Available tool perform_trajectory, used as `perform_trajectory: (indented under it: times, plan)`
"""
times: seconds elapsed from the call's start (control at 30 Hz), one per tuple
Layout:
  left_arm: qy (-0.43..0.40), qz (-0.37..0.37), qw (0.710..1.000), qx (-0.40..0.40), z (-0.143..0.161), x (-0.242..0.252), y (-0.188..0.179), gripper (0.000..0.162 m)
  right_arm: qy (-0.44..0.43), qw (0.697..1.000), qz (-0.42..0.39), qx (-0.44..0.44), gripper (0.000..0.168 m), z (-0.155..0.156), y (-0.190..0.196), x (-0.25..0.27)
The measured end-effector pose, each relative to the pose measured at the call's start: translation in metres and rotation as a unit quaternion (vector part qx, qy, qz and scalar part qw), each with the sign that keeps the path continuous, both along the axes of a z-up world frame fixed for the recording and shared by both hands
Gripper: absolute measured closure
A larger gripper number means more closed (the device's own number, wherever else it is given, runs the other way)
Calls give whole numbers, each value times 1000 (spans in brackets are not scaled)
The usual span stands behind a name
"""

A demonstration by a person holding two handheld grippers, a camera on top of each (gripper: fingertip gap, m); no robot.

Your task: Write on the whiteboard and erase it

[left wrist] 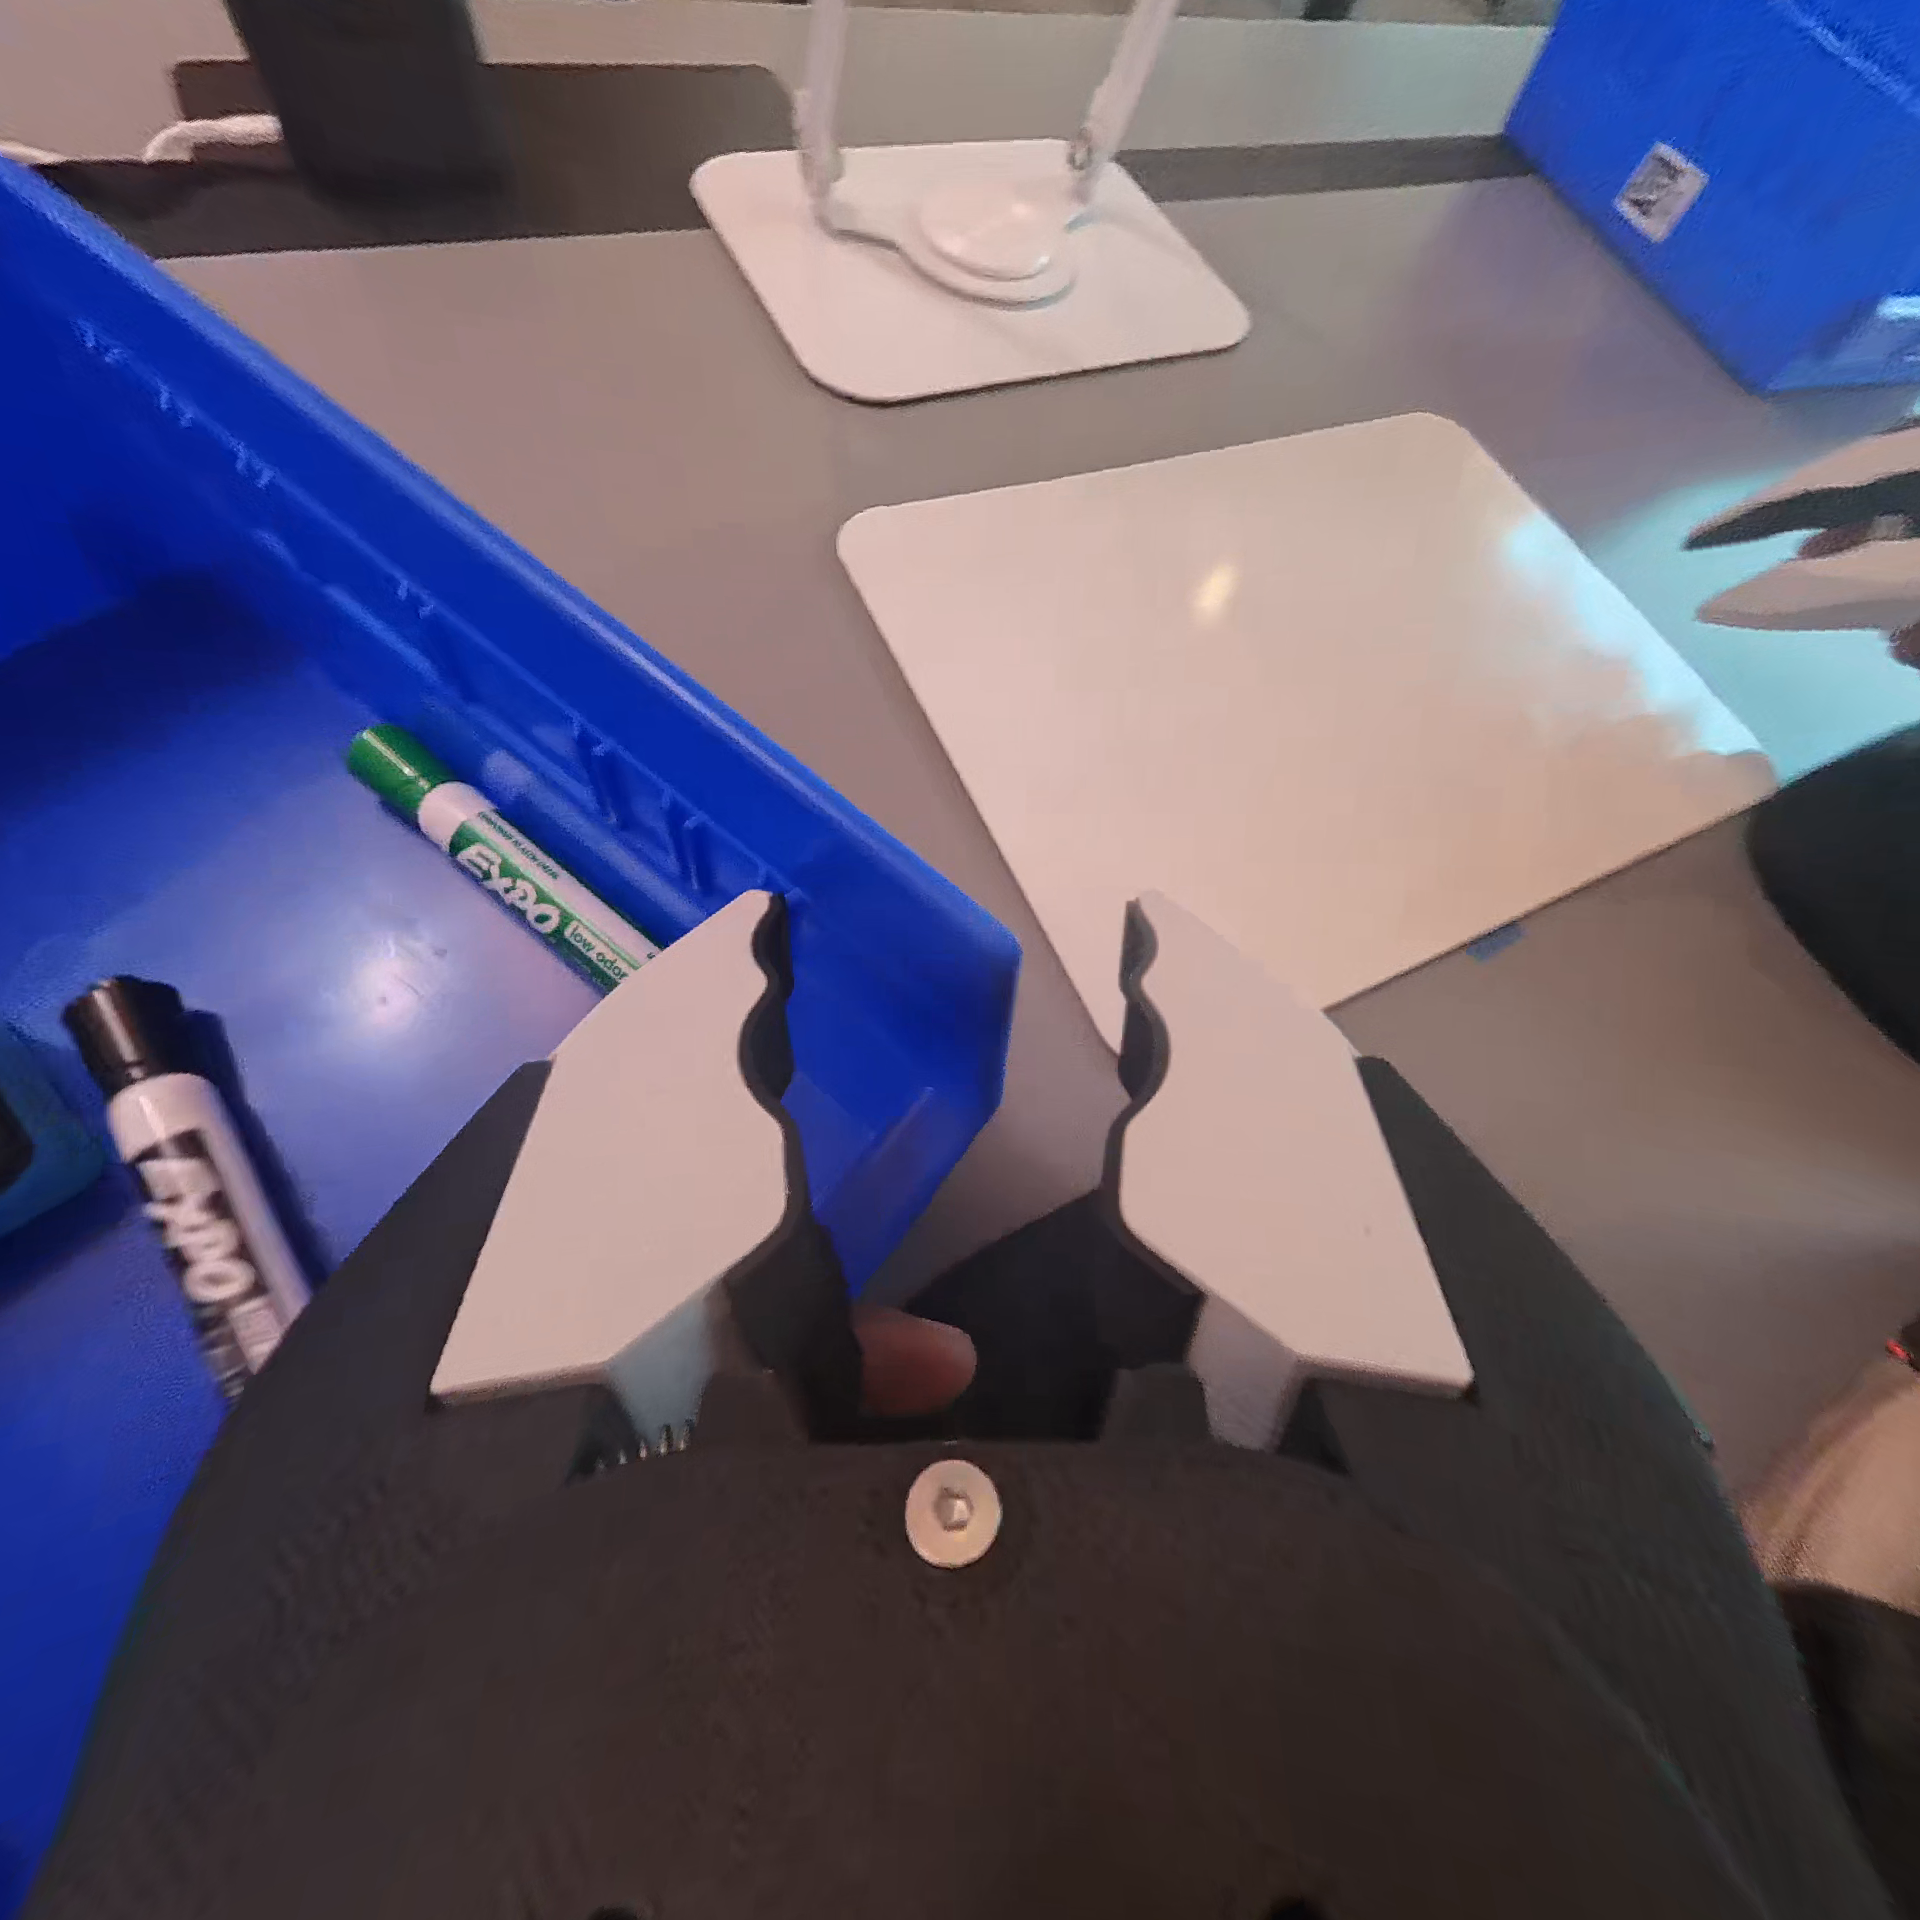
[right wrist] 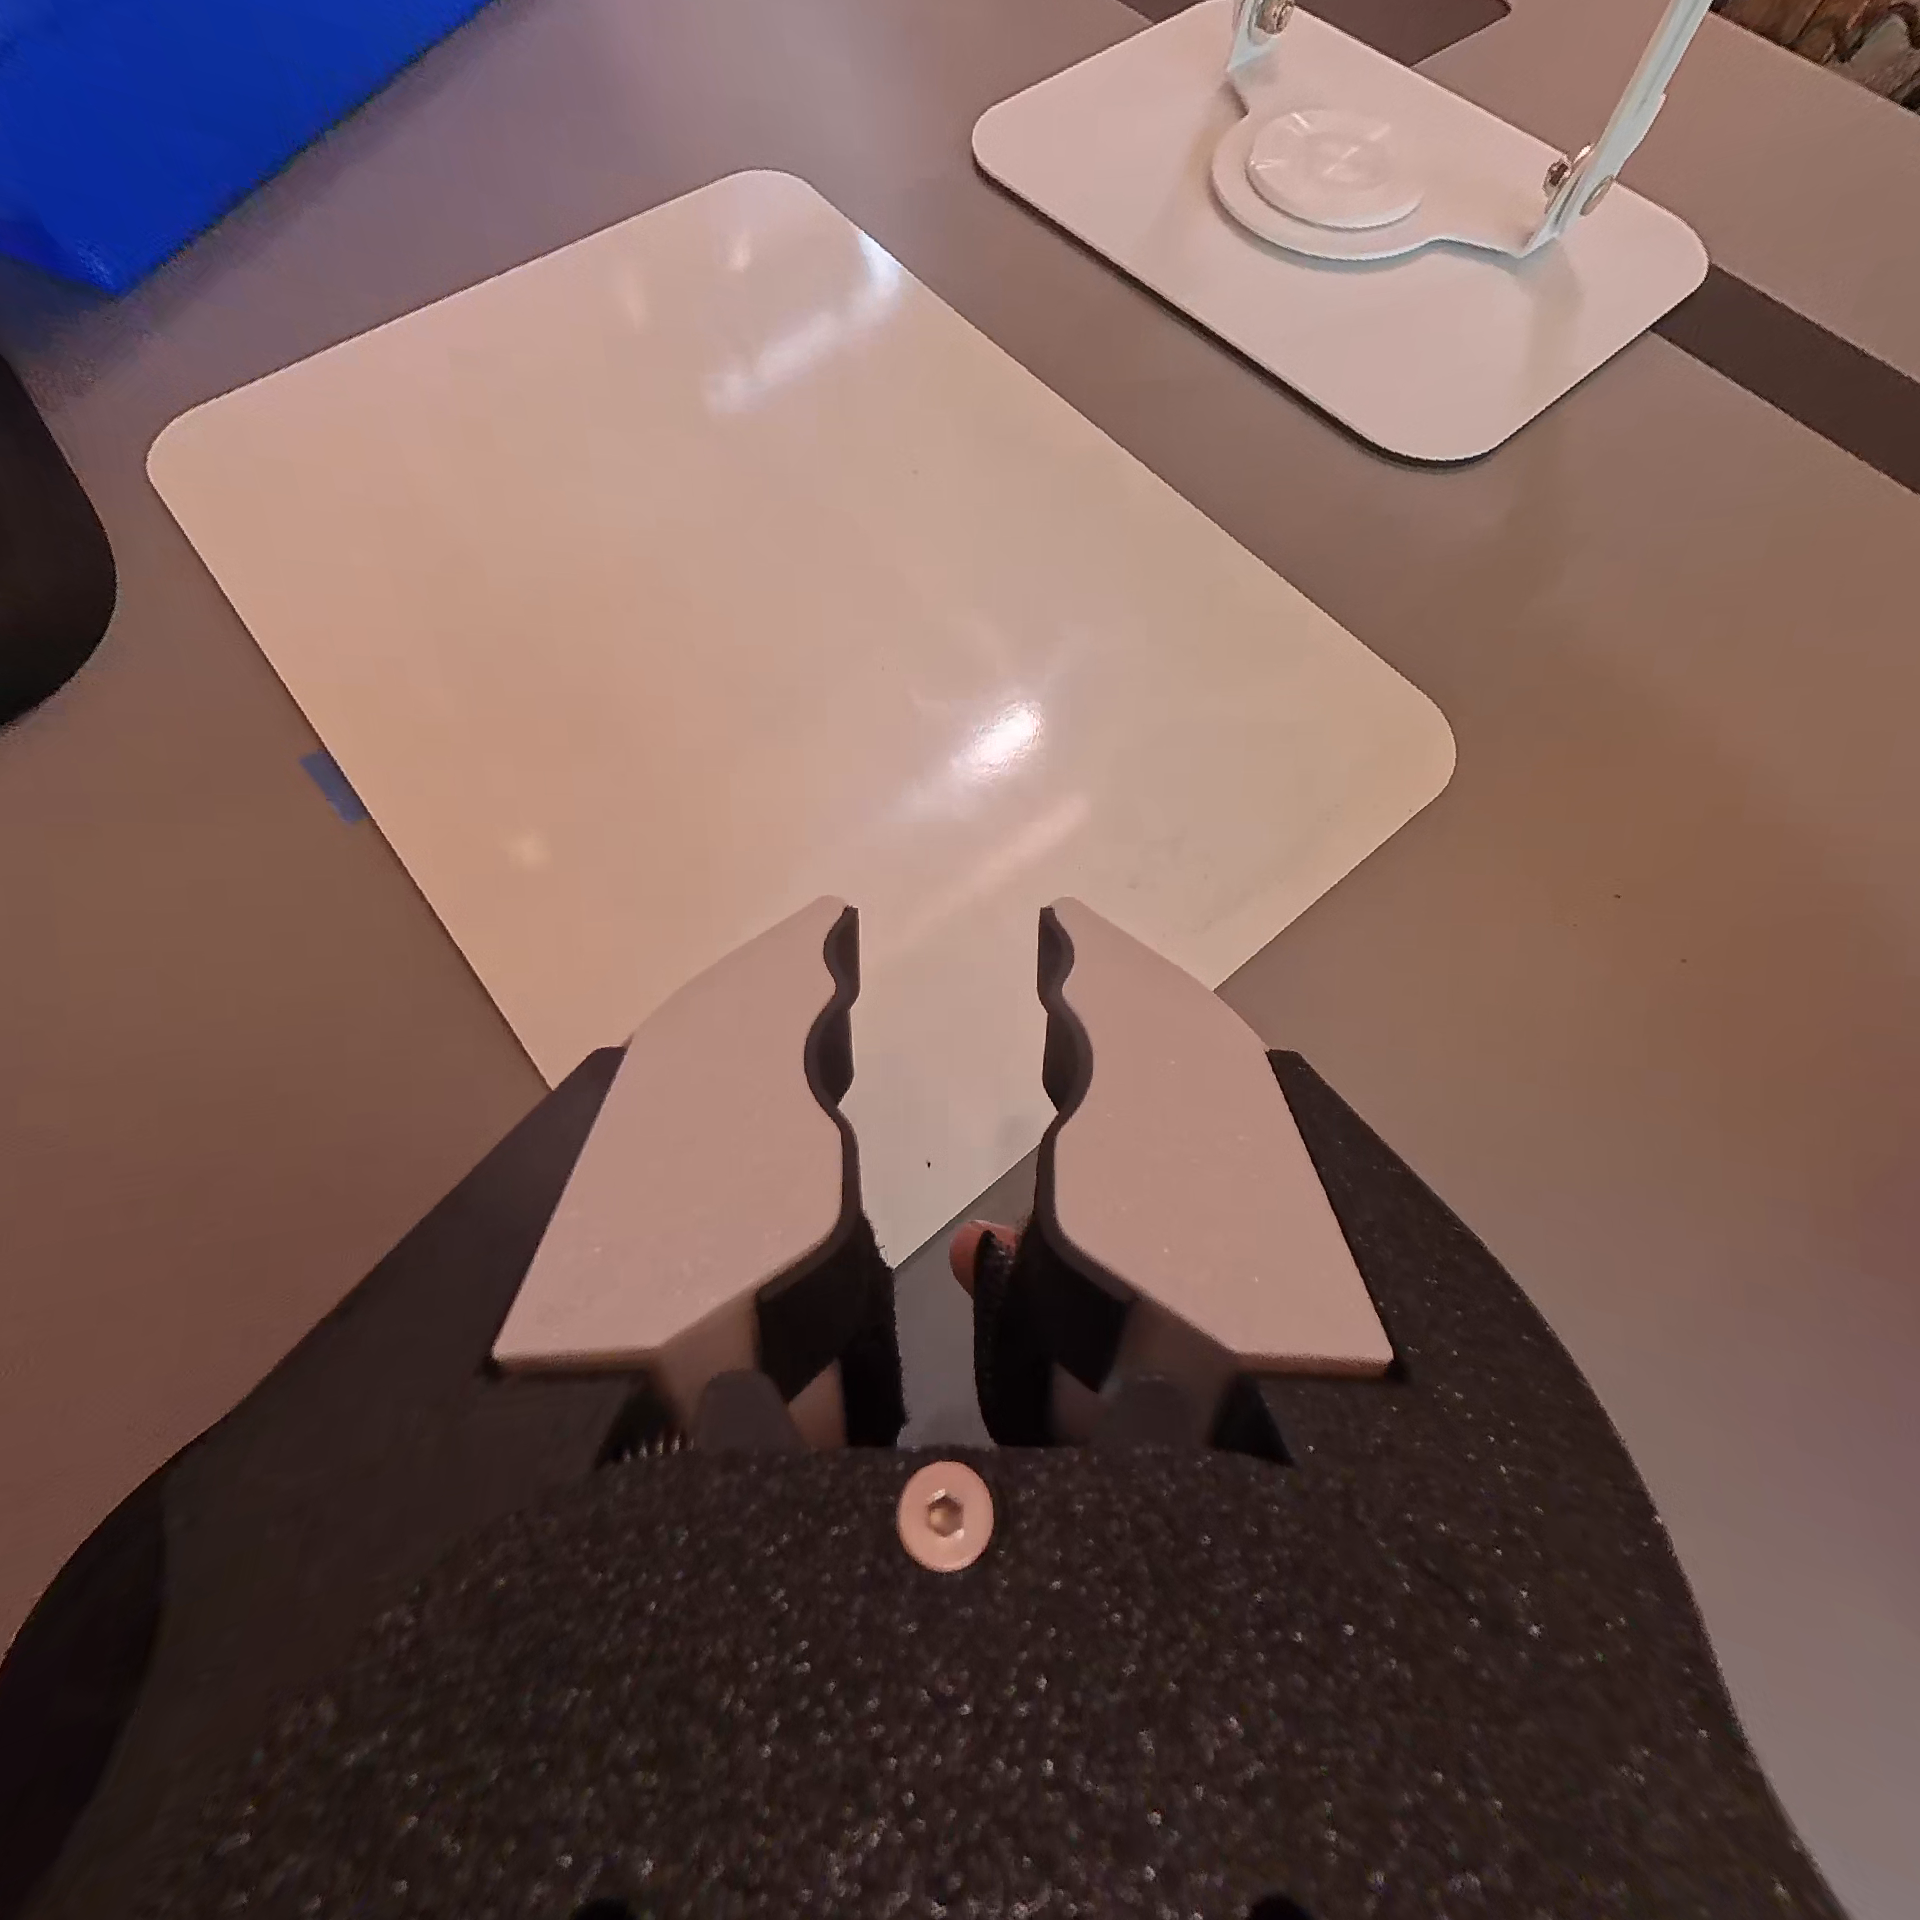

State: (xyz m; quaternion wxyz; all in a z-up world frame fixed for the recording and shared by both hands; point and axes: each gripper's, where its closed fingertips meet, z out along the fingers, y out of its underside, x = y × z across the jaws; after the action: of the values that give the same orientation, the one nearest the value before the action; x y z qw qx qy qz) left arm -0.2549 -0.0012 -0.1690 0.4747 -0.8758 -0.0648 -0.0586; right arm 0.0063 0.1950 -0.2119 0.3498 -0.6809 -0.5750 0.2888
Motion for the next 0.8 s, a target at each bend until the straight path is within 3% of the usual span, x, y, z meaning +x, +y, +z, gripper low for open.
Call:
perform_trajectory:
  times: [0.07, 0.13, 0.23, 0.43, 0.53, 0.7, 0.8]
  plan:
    - [8, -4, 1000, 13, 17, -6, -11, 100, 2, 1000, -1, -1, 135, 0, 1, 1]
    - [43, 41, 998, 13, 33, -31, -31, 102, 7, 1000, -2, -1, 135, 2, 1, 1]
    - [131, 114, 984, -51, 38, -81, -65, 103, 10, 1000, -2, -2, 136, 2, 2, 0]
    - [87, 4, 972, -216, -11, -94, -57, 112, 10, 1000, -7, 9, 136, 2, 2, 3]
    - [53, -24, 973, -224, -31, -86, -41, 112, 12, 1000, -10, 11, 136, 3, 3, 5]
    - [59, -38, 964, -256, -56, -75, -28, 111, 11, 1000, -13, 12, 137, 2, 5, 7]
    - [109, -9, 947, -303, -69, -88, -32, 109, 5, 1000, -15, 17, 137, 0, 5, 8]
